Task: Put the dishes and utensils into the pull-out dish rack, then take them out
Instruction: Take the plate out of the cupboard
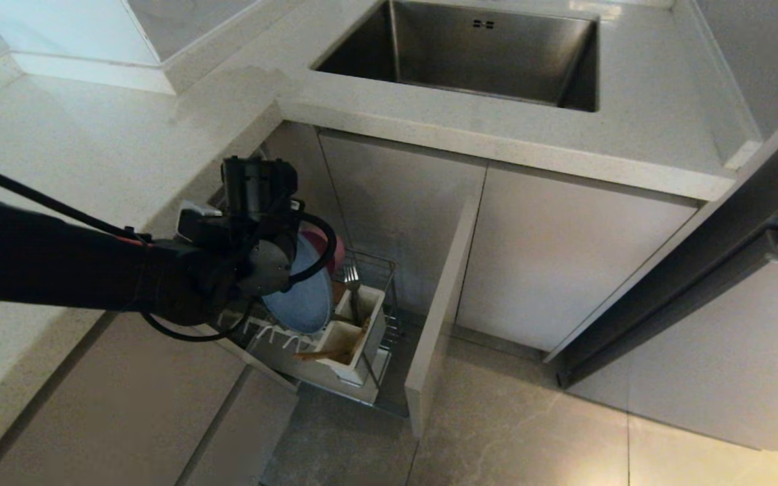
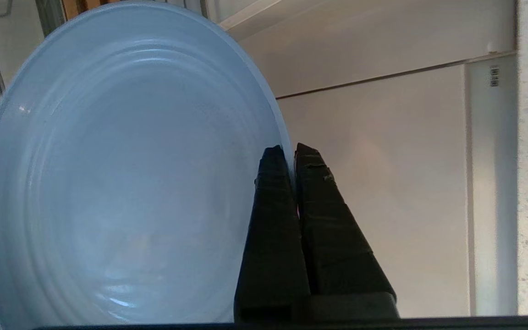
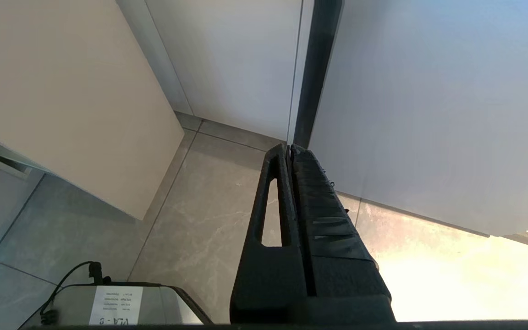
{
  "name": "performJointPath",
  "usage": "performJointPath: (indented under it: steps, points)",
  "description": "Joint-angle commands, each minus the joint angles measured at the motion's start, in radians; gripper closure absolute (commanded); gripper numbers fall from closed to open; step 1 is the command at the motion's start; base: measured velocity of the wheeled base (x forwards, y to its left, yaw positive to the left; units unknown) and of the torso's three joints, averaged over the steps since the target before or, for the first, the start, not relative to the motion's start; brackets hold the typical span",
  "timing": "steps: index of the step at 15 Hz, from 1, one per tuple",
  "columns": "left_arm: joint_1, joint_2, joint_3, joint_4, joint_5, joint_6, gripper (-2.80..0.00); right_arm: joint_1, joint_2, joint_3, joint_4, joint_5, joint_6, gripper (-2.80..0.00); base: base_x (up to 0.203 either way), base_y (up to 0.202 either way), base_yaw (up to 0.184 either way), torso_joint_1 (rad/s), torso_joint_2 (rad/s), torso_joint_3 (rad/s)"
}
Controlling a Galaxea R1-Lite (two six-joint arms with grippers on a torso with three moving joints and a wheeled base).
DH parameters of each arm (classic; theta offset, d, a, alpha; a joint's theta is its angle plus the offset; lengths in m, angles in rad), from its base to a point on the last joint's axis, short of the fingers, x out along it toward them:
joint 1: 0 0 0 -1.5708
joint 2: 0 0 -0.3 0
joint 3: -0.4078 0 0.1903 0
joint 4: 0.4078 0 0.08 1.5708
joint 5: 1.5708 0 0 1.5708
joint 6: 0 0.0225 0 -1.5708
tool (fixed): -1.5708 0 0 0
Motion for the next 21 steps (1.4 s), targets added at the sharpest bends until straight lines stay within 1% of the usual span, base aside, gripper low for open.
performJointPath:
  steps: [1,4,10,13,14,15,18,21]
  points:
    - [0.001,0.013,-0.003,-0.004,0.004,-0.011,0.0,0.0,0.001,0.0,0.001,0.0,0.0,0.0,0.0,0.0,0.0,0.0,0.0,0.0]
    - [0.001,0.023,-0.005,-0.003,0.006,-0.015,0.0,0.0,0.001,0.0,0.0,0.0,0.0,0.0,0.0,0.0,0.0,0.0,0.0,0.0]
    - [0.002,0.031,-0.007,0.002,0.004,-0.05,0.0,0.0,0.001,0.0,0.001,0.0,0.0,0.0,0.0,0.0,0.0,0.0,0.0,0.0]
    - [0.002,0.027,-0.032,-0.001,0.0,-0.042,0.0,0.0,0.001,0.0,0.0,0.0,0.0,0.0,0.0,0.0,0.0,0.0,0.0,0.0]
    - [0.001,0.025,-0.058,0.002,0.001,-0.04,0.0,0.0,0.001,0.0,0.0,0.0,0.0,0.0,0.0,0.0,0.0,0.0,0.0,0.0]
    - [-0.001,0.02,-0.07,0.001,0.001,-0.024,0.0,0.0,0.001,0.0,0.001,0.0,0.0,0.0,0.0,0.0,0.0,0.0,0.0,0.0]
    - [-0.002,0.023,-0.093,-0.004,0.0,-0.007,0.0,0.0,0.001,0.0,0.0,0.0,0.0,0.0,0.0,0.0,0.0,0.0,0.0,0.0]
    - [0.001,0.03,-0.094,-0.006,0.001,-0.006,0.0,0.0,0.001,0.0,0.0,0.0,0.0,0.0,0.0,0.0,0.0,0.0,0.0,0.0]
